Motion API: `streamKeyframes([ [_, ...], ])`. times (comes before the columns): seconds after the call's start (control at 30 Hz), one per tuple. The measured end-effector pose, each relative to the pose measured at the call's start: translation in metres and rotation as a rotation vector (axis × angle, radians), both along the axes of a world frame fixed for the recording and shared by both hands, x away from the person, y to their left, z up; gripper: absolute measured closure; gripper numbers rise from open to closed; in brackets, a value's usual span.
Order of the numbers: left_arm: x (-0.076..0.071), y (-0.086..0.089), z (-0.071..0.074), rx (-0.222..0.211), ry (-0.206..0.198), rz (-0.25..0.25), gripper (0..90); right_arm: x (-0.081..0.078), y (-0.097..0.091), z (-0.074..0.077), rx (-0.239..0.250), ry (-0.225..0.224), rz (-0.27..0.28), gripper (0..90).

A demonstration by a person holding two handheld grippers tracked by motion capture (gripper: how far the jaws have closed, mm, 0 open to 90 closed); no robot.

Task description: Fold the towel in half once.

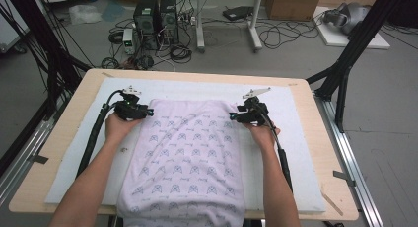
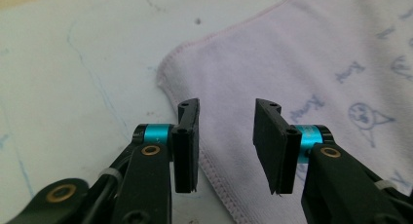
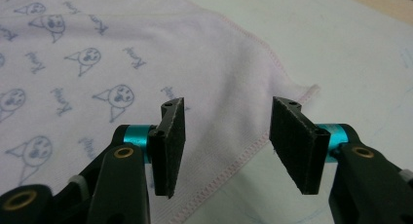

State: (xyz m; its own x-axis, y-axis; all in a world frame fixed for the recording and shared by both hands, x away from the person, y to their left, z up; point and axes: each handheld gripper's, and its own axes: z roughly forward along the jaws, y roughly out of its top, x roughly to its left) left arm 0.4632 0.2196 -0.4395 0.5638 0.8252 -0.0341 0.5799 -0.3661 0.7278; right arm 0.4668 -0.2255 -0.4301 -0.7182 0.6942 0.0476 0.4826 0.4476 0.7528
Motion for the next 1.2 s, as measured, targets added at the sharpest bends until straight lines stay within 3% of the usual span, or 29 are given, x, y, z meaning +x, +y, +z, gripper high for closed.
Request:
streamKeyframes([
  [0.1, 0.0, 0.0, -0.003, -0.032, -0.002, 0.029, 59.3, 0.002, 0.001, -0.008, -0.035, 0.021, -0.013, 47.0],
  [0.17, 0.0, -0.001, -0.003, -0.017, -0.009, 0.034, 62.5, 0.004, 0.001, -0.014, -0.048, 0.038, -0.021, 47.8],
  [0.23, 0.0, -0.002, -0.002, -0.012, -0.01, 0.021, 68.2, 0.004, 0.001, -0.015, -0.043, 0.028, -0.031, 51.0],
  [0.27, -0.001, -0.003, -0.003, -0.018, -0.01, 0.011, 76.8, 0.003, 0.003, -0.014, -0.046, 0.028, -0.031, 54.6],
  [0.33, -0.002, -0.007, -0.003, -0.003, -0.018, 0.007, 84.7, 0.003, 0.005, -0.014, -0.043, 0.032, -0.021, 63.8],
  [0.47, -0.001, -0.005, -0.002, -0.013, -0.006, 0.004, 86.4, 0.002, 0.009, -0.012, -0.024, 0.063, 0.027, 83.8],
  [0.57, -0.002, -0.003, 0.001, -0.014, -0.007, -0.023, 86.6, 0.001, 0.006, -0.008, 0.02, 0.066, 0.056, 85.3],
  [0.77, -0.009, 0.01, 0.023, -0.078, -0.063, -0.046, 86.7, -0.005, -0.004, 0.016, 0.028, 0.017, 0.06, 85.7],
  [0.93, -0.025, 0.021, 0.047, -0.099, -0.116, -0.093, 86.7, -0.019, -0.013, 0.04, 0.1, -0.006, 0.085, 85.7],
  [1.07, -0.041, 0.023, 0.065, -0.087, -0.15, -0.144, 86.6, -0.036, -0.017, 0.057, 0.121, -0.01, 0.112, 85.7],
  [1.13, -0.051, 0.024, 0.072, -0.104, -0.174, -0.162, 86.7, -0.043, -0.02, 0.063, 0.159, 0.0, 0.137, 85.6],
  [1.2, -0.063, 0.026, 0.074, -0.109, -0.194, -0.187, 86.6, -0.054, -0.023, 0.066, 0.19, -0.023, 0.153, 85.7],
])
